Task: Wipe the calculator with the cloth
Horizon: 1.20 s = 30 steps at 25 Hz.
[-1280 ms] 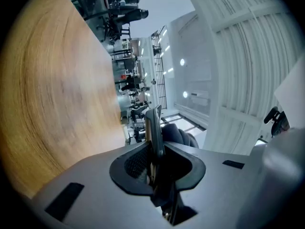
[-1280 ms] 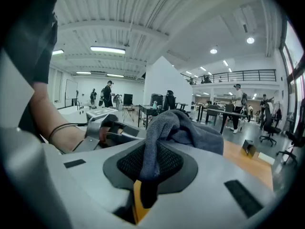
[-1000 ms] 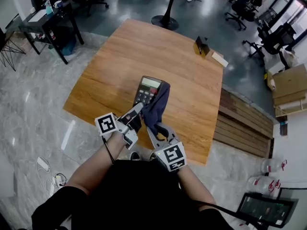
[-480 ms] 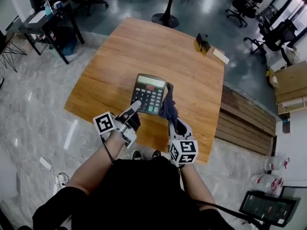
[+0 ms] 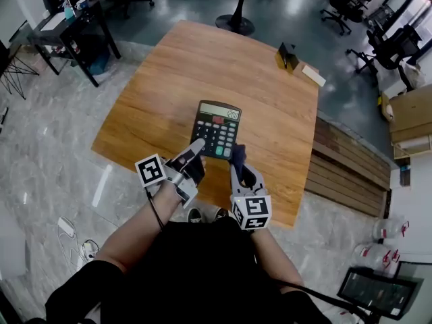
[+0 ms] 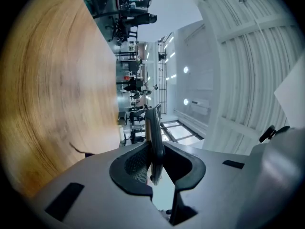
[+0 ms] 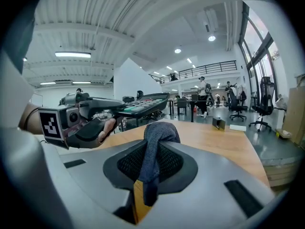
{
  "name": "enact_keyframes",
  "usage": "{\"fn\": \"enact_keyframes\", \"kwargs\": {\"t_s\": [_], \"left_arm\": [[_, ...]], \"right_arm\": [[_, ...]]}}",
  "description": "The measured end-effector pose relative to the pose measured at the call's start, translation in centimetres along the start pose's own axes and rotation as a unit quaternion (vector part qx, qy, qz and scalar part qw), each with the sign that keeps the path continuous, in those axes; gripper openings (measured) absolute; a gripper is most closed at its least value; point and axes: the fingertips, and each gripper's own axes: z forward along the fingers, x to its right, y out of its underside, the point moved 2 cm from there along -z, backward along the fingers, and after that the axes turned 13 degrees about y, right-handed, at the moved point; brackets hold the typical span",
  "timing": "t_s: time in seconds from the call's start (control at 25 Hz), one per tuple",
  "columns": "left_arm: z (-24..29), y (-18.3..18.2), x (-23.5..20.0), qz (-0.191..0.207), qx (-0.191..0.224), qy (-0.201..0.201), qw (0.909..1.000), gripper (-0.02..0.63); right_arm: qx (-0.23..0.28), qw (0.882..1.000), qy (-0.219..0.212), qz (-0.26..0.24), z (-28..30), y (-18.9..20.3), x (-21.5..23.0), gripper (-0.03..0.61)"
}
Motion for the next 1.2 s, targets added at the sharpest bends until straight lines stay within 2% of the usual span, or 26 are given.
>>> {"fn": "enact_keyframes", "kwargs": {"t_s": [0.32, 0.68, 0.84, 1.0, 1.2], "left_arm": [[1.7, 3.5, 1.5, -0.036, -0.031, 0.020, 0.9987, 0.066], [1.4, 3.6, 1.8, -0.042, -0.036, 0.018, 0.9983, 0.066], [0.3, 4.0, 2.4, -0.050, -0.029, 0.012, 0.9983, 0.066], [0.2, 2.6, 1.9, -0.032, -0.022, 0.002, 0.9992, 0.067], [0.8, 1.8, 2.1, -0.024, -0.022, 0.015, 0.9994, 0.066]], "right_arm": [[0.054, 0.997, -0.050, -0.020, 0.6, -2.0, -4.4, 0.054], [0.086, 0.995, -0.048, -0.022, 0.6, -3.4, -4.4, 0.054], [0.082, 0.995, -0.055, -0.018, -1.0, -3.2, -5.3, 0.054], [0.091, 0.995, -0.037, -0.015, -1.1, -3.8, -3.6, 0.054], [0.102, 0.995, 0.000, -0.019, -1.3, -4.3, -0.8, 0.054]]}}
